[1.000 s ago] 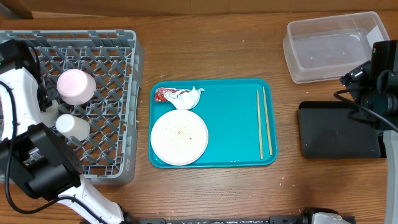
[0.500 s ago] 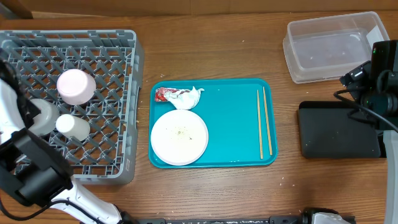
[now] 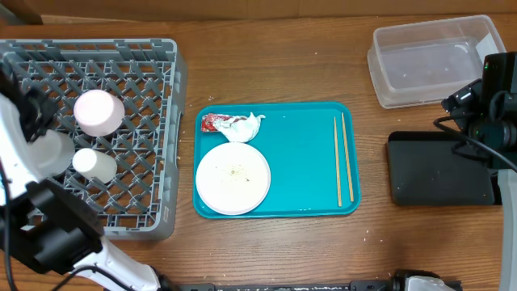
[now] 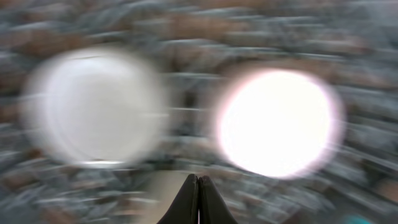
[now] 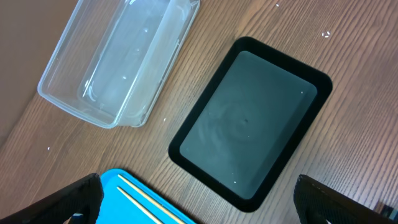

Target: Sort waste into correct bins and load items into the dishwasher

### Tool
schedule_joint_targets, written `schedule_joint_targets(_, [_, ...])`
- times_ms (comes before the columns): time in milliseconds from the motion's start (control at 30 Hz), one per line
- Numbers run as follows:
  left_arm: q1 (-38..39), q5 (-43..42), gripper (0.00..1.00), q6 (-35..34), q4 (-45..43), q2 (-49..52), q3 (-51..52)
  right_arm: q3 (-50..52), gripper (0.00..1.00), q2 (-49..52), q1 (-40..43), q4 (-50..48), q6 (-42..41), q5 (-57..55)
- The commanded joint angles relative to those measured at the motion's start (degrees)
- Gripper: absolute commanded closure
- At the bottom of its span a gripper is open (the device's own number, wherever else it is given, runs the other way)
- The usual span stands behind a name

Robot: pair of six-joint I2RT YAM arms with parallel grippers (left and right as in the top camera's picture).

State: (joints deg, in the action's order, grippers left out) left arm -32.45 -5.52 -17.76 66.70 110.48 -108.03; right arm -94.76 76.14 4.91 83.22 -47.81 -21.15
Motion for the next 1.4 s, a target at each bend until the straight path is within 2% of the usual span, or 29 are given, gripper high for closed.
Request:
schedule_joint_targets(0, [5.40, -19.30, 0.96, -0.17, -0.70, -4.37, -2.49, -0.46, 0.00, -0.13, 0.33, -0.15, -0.22, -0.20])
schedule_joint_targets(67, [9.20, -21.62, 0.96, 1.14, -1.11, -5.60, -2.49, -0.46, 0.00, -0.13, 0.33, -0.17, -0.22, -0.20])
schedule_joint_targets(333, [27.50, -18.95, 0.96, 6.88, -0.96, -6.45, -1.95, -0.46, 0.00, -0.13, 0.33, -0.17, -0.22, -0.20])
schedule_joint_targets(367, [29.92, -17.81, 0.91, 6.91, -0.96, -6.32, -1.66, -0.46, 0.00, -0.13, 0.33, -0.17, -0.22, -0.20])
schedule_joint_targets(400, [33.40, -16.50, 0.50, 7.06, -1.16, -6.03, -1.09, -0.46, 0.00, -0.15, 0.33, -0.17, -0.22, -0.20])
schedule_joint_targets(467, [37.92, -16.09, 0.00, 7.06, -1.49, -5.53, -0.11, -0.46, 0.01, -0.13, 0.33, -0.17, -0.22, -0.20])
schedule_joint_targets(600, [45.99, -16.00, 0.00, 7.37, -0.94, -3.89, 0.33, -0.46, 0.00, -0.13, 0.33, -0.17, -0.22, -0.20])
schedule_joint_targets(633, [47.30, -15.58, 0.14, 7.78, -0.94, -3.50, 0.33, -0.46, 0.00, -0.13, 0.33, -0.17, -0.22, -0.20])
schedule_joint_targets(667, [50.45, -11.61, 0.44, 7.85, -0.94, -2.54, 0.33, -0.46, 0.00, -0.13, 0.33, -0.17, -0.22, -0.20])
schedule_joint_targets(700, [51.87, -8.66, 0.54, 7.23, -0.96, -1.99, 0.33, -0.46, 0.00, -0.13, 0.33, -0.17, -0.22, -0.20])
schedule_joint_targets(867, [56.89, 8.02, 0.59, -1.25, -0.70, 2.03, 0.33, -0.46, 0.00, -0.13, 0.33, -0.17, -0.22, -0.20])
schedule_joint_targets(933, [57.90, 11.69, 0.69, -3.87, -0.48, 3.96, 0.33, -0.46, 0.00, -0.15, 0.33, -0.17, -0.22, -0.20])
schedule_joint_targets(1100, [58.40, 12.59, 0.79, -6.97, -0.50, 8.52, 0.33, -0.46, 0.00, -0.13, 0.33, -0.17, -0.22, -0.20])
schedule_joint_targets(1367, [57.27, 14.05, 0.78, -6.88, 1.62, 12.02, 0.33, -0.46, 0.00, -0.13, 0.33, -0.17, -0.22, -0.20])
